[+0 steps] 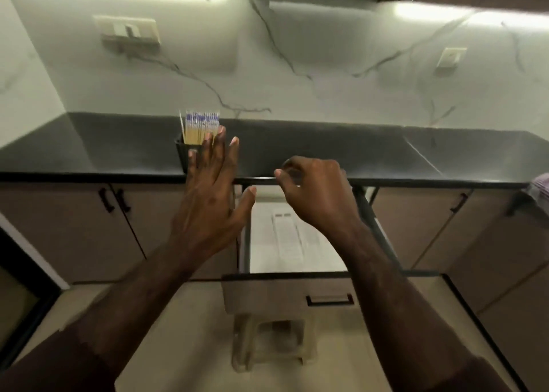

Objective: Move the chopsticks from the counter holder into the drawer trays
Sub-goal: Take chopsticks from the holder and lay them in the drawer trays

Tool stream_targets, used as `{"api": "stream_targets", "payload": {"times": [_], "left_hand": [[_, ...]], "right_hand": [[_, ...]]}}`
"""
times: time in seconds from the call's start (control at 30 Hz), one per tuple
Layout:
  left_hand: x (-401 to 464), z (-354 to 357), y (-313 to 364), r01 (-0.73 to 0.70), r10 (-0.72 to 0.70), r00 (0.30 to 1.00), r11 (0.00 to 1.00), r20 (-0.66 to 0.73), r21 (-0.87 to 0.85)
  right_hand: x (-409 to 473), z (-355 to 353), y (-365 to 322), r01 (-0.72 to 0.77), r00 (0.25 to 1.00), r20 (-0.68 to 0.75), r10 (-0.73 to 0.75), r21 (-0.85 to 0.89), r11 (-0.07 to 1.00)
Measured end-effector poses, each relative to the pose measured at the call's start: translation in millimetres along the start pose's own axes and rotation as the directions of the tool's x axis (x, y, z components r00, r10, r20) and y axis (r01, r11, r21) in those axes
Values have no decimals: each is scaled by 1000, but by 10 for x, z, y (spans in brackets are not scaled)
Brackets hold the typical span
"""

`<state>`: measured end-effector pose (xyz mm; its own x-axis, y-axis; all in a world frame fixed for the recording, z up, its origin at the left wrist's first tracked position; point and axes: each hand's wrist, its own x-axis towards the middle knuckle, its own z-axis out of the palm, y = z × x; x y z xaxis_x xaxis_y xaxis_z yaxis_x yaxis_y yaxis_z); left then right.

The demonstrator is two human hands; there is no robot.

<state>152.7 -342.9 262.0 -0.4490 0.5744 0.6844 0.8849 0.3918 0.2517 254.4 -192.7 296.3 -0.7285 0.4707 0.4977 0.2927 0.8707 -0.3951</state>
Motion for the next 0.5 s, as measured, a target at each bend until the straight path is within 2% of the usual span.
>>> {"api": "stream_targets", "payload": {"times": [0.17, 0.3, 0.5], "left_hand": [[391, -655, -799, -34, 34, 998, 999, -60, -6], [640, -1086, -1452, -71, 72, 996, 997, -50, 18], [844, -1220, -2234, -77, 73, 994, 996, -81, -49]], "right_hand": [[516, 213, -903, 36, 993, -113, -38, -16, 999], [897, 485, -1546, 34, 980, -197, -30, 19, 999], [1288, 960, -2036, 16, 984, -179, -10, 31, 999]]}}
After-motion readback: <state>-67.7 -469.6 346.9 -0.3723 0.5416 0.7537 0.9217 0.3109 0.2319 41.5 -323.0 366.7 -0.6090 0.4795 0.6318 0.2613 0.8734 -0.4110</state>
